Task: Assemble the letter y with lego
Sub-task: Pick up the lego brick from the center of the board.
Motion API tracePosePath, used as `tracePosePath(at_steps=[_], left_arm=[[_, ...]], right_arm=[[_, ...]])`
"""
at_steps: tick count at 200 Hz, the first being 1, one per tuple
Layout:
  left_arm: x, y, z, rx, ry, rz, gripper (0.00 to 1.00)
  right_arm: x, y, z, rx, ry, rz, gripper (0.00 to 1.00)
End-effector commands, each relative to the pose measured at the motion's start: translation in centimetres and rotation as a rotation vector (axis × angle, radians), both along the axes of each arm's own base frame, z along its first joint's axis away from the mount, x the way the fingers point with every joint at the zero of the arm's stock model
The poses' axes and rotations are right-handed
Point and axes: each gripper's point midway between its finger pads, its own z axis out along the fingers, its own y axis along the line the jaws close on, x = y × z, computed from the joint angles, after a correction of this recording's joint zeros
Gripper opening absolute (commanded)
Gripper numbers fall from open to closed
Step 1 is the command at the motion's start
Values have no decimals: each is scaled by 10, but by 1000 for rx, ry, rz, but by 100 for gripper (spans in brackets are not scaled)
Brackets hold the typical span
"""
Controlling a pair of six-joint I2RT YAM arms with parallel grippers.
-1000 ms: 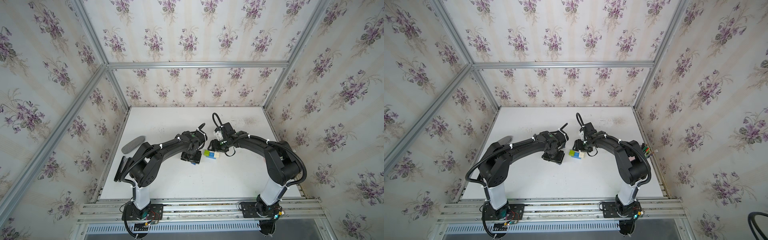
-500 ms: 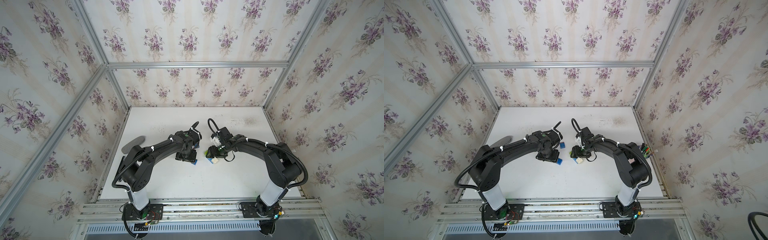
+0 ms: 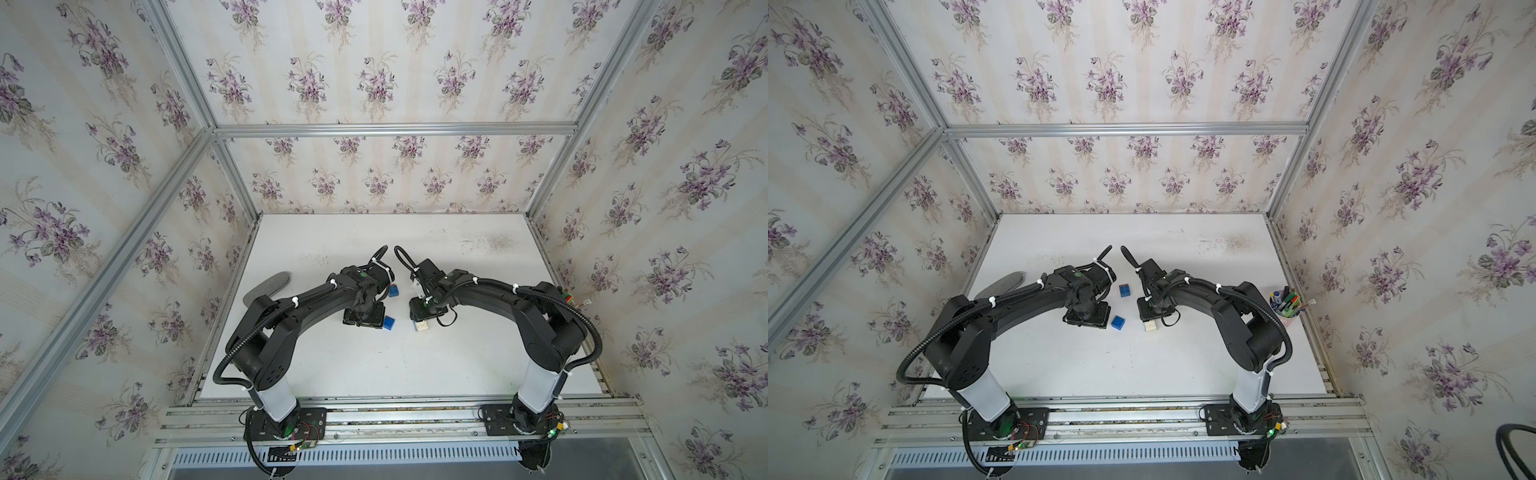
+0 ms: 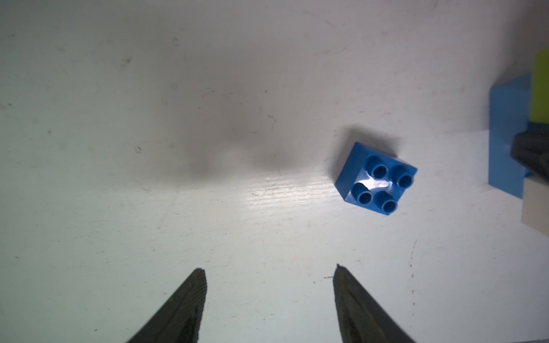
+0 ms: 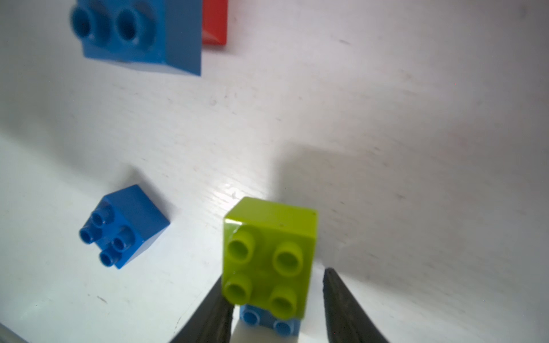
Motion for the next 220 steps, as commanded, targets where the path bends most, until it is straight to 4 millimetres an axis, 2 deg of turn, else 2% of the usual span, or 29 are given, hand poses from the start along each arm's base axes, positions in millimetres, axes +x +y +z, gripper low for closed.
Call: tracePosePath(at_steps=[1,43,89,114,139,178,220], left_arm=[[-1,1,1,-5,-3,13,70],[-2,5,-1,-5,0,19,69],[-2,7,-1,-7,-1,24,69],[-1,7,-1,-9,-3,26,69],[-2,8,-1,-10,-1,29,70],[-3,9,-2,-9,0,31,69],[-3,12,-1,-9,-8,38,70]], right_arm=[[1,-6,-3,-57,-9,-15,46],[-4,-4,-4,-83,-1,0,48],[-7,-4,-4,-93,4,0,44],[-11,-4,-5,-103,12,13,50],[-11,-3,-5,-110,6,16,51],[-11,-4,-8,-129,11,19,44],[-10,0,-2,-115,4,30,36]])
